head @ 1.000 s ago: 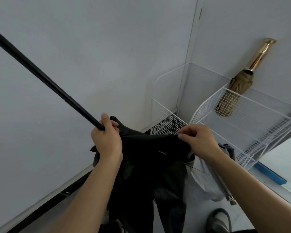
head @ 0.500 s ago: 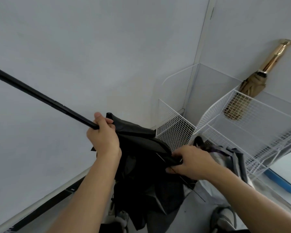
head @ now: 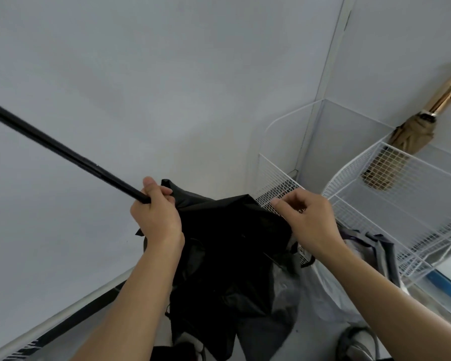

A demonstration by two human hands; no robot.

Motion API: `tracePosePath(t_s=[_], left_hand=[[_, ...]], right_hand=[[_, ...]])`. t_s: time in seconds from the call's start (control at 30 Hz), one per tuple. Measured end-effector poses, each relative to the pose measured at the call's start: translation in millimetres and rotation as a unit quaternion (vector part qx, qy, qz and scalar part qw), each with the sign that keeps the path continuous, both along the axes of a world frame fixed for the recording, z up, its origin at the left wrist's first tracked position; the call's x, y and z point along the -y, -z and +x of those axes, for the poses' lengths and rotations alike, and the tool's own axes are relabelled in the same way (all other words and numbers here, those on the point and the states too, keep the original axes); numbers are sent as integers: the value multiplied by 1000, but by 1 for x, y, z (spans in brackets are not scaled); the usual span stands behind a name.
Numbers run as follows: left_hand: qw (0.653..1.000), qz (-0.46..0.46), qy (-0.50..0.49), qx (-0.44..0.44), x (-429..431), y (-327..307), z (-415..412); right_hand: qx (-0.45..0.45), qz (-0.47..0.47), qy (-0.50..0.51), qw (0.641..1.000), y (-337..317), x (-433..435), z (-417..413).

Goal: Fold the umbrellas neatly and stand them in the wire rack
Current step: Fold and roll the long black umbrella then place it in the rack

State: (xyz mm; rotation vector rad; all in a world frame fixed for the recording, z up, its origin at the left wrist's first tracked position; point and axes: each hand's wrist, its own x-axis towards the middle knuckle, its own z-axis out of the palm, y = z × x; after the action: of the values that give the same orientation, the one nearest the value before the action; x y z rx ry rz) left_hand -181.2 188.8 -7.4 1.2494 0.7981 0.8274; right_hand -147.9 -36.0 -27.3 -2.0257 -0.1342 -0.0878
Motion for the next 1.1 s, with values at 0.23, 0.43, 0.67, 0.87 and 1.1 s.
tracePosePath(t_s=[0.23, 0.43, 0.67, 0.87, 1.1], left_hand=[[998, 21, -48, 28, -23, -2, -5], [999, 27, -39, 25, -25, -1, -7], [999, -4, -45, 7, -29, 1, -4], [1000, -9, -23, 6, -20, 0, 0], [998, 28, 53, -25, -10, -1, -2]], right_hand=[[-215, -331, -129, 909, 13, 2, 1], [-182, 10, -120, 976, 10, -26, -3], [-10, 38, -118, 992, 3, -37, -21], [66, -57, -131, 988, -2, -40, -31], [-150, -137, -100, 974, 4, -25, -3]])
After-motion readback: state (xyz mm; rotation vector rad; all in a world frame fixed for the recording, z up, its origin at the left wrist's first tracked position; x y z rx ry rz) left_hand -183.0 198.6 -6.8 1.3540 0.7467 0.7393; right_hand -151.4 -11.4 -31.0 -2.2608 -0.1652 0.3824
